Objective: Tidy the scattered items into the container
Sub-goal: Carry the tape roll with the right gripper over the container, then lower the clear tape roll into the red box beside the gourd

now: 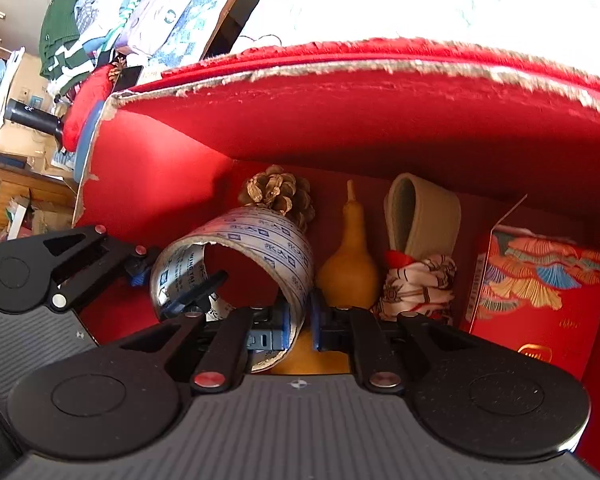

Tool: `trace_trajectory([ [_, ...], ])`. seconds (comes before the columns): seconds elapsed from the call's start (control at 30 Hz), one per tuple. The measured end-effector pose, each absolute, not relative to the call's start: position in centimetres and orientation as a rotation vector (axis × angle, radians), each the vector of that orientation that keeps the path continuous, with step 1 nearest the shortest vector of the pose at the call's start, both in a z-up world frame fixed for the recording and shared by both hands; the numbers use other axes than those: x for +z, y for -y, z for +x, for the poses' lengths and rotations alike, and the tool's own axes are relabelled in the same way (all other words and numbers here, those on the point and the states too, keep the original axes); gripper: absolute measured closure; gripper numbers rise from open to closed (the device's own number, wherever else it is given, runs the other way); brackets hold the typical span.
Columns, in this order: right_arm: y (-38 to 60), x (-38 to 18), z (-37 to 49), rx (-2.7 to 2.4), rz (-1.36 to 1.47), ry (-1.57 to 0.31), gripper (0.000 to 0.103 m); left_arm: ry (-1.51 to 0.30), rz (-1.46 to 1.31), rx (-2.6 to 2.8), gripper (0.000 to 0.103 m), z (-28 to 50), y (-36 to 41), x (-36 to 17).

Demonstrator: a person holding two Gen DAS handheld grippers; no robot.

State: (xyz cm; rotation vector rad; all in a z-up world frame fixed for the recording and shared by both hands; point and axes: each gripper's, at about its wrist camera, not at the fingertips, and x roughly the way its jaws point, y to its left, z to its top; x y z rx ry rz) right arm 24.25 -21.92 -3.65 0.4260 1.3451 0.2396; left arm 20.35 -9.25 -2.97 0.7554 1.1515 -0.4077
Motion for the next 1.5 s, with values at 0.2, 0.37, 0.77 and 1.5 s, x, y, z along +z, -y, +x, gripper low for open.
trace_trajectory([
  [0.2, 22.2, -3.4, 24.2, 0.260, 0.449, -1.320, 0.084, -1.145, 0.749, -0.417, 0.069, 20.5, 9.2, -2.3],
  [0.37, 21.9, -3.1, 24.0, 0.274, 0.451, -1.305, 0.082, -1.110, 0.797, -0.423, 0.067, 19.8, 9.4, -1.1],
  [0.77, 21.4, -3.8, 23.2, 0.289, 0.509, -1.355, 0.091, -1.117, 0.769, -0.434, 0.067, 20.1, 10.1, -0.5],
  [1.5, 24.0, -4.0, 22.0, 0.281, 0.717, -1.242, 0.075, -1.139, 0.736, -0.564, 0.067, 19.8, 9.8, -0.2],
])
